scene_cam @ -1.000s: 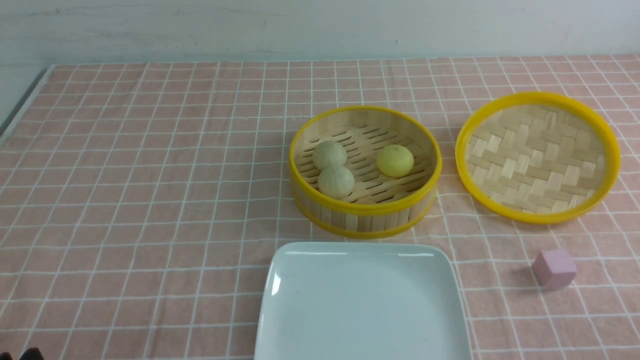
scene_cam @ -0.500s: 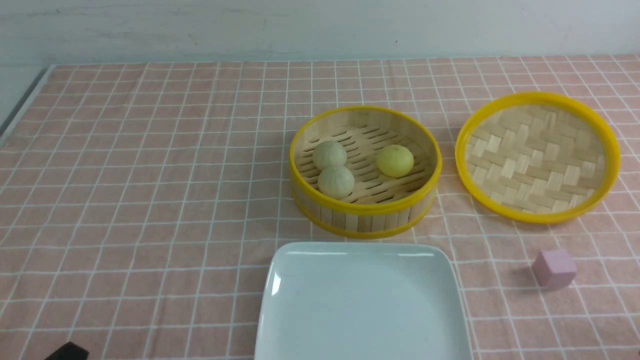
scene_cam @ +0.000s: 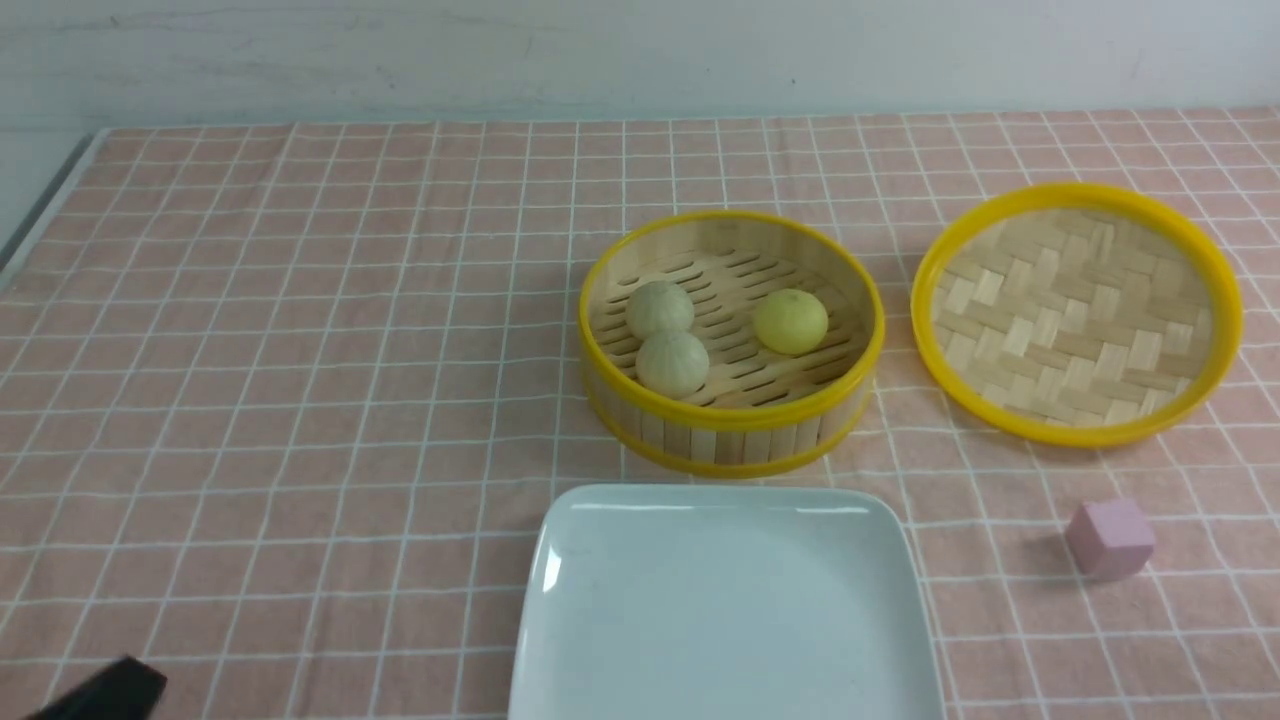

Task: Put the steamed buns into the plate on the pink tablecloth.
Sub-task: 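Reach toward a bun in the bamboo steamer with the right gripper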

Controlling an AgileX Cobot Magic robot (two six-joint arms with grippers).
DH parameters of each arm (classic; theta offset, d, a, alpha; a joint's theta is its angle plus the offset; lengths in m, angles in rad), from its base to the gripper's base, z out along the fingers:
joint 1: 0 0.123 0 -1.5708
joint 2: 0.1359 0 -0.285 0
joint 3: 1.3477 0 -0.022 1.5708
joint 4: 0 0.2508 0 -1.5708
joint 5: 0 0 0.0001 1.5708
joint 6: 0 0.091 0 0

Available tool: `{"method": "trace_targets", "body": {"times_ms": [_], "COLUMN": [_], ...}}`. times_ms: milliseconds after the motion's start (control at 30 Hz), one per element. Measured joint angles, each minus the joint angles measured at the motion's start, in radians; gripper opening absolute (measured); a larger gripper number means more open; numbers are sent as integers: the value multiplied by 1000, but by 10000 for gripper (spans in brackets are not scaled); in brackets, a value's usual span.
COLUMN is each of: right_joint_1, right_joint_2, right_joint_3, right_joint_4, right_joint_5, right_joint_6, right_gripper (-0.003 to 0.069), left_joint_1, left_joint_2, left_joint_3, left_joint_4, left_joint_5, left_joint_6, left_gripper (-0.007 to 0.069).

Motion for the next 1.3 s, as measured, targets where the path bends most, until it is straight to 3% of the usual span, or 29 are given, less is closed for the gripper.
{"method": "trace_targets", "body": {"times_ms": [67, 167, 300, 433, 567, 633, 667, 733, 800, 900, 1033, 1100, 1133, 1300], "right_joint_1": [0, 0, 0, 0, 0, 7, 9, 61, 111, 208, 280, 304, 304, 307], "right_joint_2": [53, 179, 447, 652, 886, 995, 995, 1128, 1220, 1362, 1507, 1610, 1617, 1796], "right_joint_3": [-90, -213, -401, -525, -619, -645, -645, -691, -742, -853, -1026, -1160, -1169, -1387], "right_joint_4": [-87, -233, -478, -550, -309, -111, -93, 97, 144, 121, -11, -140, -149, -325], "right_joint_5": [8, 95, 419, 627, 661, 660, 660, 661, 657, 626, 564, 519, 516, 439], "right_joint_6": [-46, -75, -55, -46, -260, -452, -452, -638, -695, -704, -638, -551, -544, -387], "right_gripper": [14, -10, -10, -10, -8, -1, -1, 8, 16, 38, 90, 151, 157, 321], "left_joint_1": [0, 0, 0, 0, 0, 0, 0, 0, 0, 0, 0, 0, 0, 0], "left_joint_2": [26, 127, 345, 501, 673, 719, 723, 764, 781, 792, 792, 792, 792, 792], "left_joint_3": [-98, -213, -346, -408, -437, -437, -437, -437, -437, -437, -437, -438, -438, -438], "left_joint_4": [35, 89, 152, 167, 140, 112, 110, 84, 77, 76, 75, 75, 75, 75], "left_joint_5": [40, 143, 397, 527, 536, 520, 518, 499, 487, 477, 472, 471, 471, 470], "left_joint_6": [60, 100, 169, 259, 392, 431, 439, 468, 475, 479, 480, 480, 480, 481], "left_gripper": [90, 19, 1, 1, 1, 1, 1, 1, 1, 1, 4, 8, 8, 15]}}
